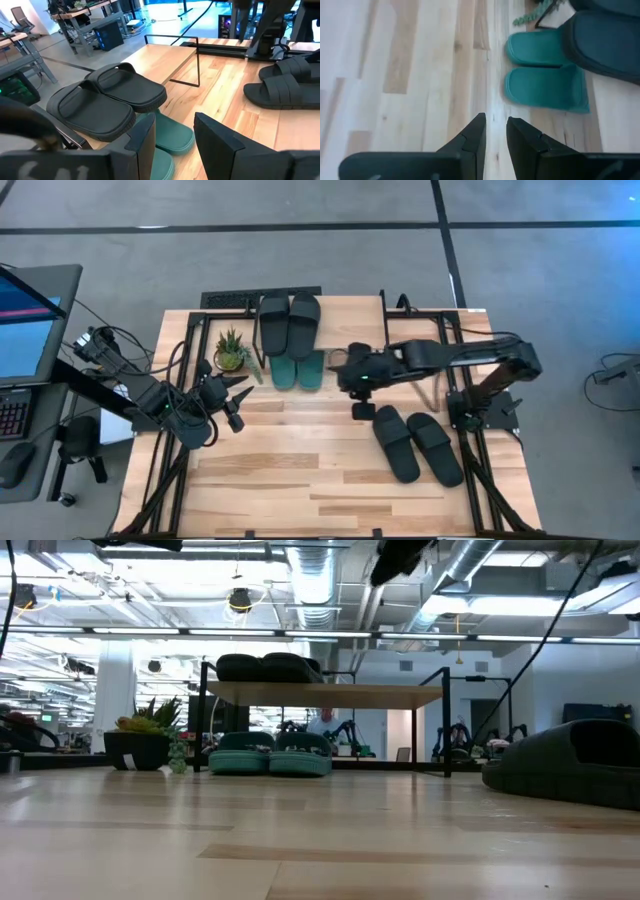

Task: Pick and place slides into the shelf
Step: Put the black slide on the shelf

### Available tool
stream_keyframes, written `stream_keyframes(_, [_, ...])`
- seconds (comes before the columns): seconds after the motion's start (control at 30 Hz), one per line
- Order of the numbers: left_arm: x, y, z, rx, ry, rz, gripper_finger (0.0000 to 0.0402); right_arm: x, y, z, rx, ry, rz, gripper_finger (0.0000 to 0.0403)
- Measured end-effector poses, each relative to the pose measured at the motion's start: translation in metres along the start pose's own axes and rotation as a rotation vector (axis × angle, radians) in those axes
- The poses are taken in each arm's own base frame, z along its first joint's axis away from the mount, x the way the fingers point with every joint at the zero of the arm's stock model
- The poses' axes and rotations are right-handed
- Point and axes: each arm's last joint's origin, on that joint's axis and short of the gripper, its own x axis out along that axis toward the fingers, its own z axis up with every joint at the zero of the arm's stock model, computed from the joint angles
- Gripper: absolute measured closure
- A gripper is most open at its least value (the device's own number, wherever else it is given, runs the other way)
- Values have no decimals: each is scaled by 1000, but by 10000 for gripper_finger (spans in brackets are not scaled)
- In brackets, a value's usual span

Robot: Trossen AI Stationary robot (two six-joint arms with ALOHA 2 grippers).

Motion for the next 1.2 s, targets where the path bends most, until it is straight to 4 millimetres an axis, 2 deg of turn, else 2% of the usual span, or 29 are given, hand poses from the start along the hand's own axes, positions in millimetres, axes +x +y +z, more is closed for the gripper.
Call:
stream_keyframes(0.1, [0,0,0,-7,-3,-1,276,-20,4,-10,31,-62,7,335])
stream_keyframes(0.23, [0,-1,2,-26,-11,-4,276,-42,11,-35,117,-147,28,335])
stream_keyframes(0.5, [2,-1,4,-56,-23,16,276,-62,33,-98,305,-276,81,335])
stream_keyframes(0.63, [5,0,5,-77,-24,29,276,-67,47,-125,370,-306,91,335])
stream_keyframes(0.87, [11,2,9,-123,-32,57,276,-72,70,-159,461,-365,84,335])
stream_keyframes(1.2, [25,-3,8,-126,-22,109,276,-57,103,-196,544,-289,122,335])
